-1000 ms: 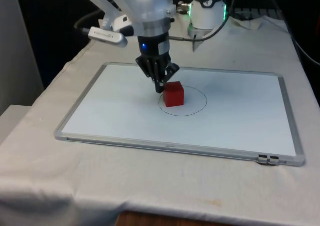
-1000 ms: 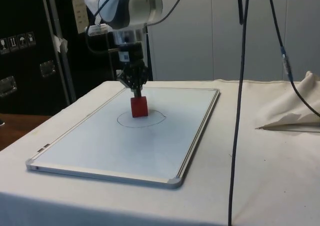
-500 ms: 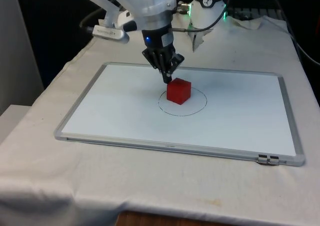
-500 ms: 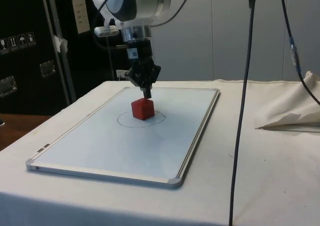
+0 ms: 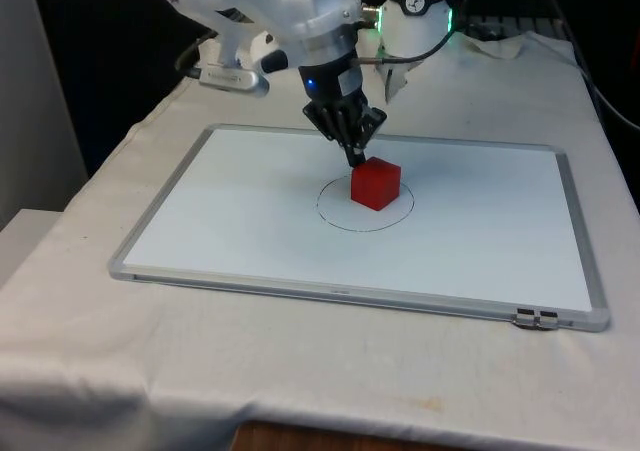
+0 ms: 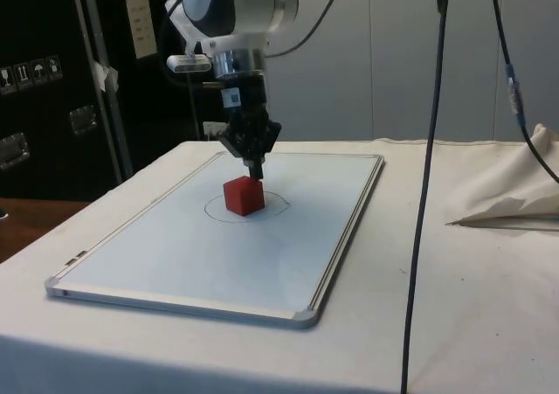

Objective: Push the cube into the marked area.

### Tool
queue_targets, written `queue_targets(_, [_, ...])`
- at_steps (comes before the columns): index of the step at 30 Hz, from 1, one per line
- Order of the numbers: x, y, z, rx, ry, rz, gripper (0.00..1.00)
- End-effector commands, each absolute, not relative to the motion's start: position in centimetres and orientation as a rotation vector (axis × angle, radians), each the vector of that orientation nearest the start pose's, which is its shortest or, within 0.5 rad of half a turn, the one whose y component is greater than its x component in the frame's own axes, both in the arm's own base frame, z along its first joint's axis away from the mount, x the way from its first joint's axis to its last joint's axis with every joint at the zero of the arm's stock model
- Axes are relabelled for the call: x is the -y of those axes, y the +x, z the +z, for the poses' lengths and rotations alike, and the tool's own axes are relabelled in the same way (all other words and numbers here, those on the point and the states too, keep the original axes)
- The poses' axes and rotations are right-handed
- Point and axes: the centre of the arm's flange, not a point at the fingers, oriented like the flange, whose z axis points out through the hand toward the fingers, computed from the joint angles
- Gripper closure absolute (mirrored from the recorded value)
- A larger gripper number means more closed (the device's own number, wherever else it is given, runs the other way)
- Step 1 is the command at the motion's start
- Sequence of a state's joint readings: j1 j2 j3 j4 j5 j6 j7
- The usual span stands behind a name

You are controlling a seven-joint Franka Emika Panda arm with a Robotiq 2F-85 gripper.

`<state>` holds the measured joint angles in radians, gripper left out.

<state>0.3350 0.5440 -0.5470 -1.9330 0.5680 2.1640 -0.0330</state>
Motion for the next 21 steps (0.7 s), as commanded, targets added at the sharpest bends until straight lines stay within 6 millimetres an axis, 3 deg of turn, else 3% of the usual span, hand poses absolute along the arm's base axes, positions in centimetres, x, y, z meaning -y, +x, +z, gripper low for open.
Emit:
queue_targets(1, [9.9,59.3,22.5,-0.748,-2.843,0.252,1.00])
queue_targets(5, [10.2,59.5,22.7,-0.757,-2.855,0.237,1.00])
queue_targets(14, [11.5,59.8,26.0,-0.732,-2.858,0.201,1.00])
queue_targets(21, [12.2,59.8,26.9,-0.661,-2.857,0.174,1.00])
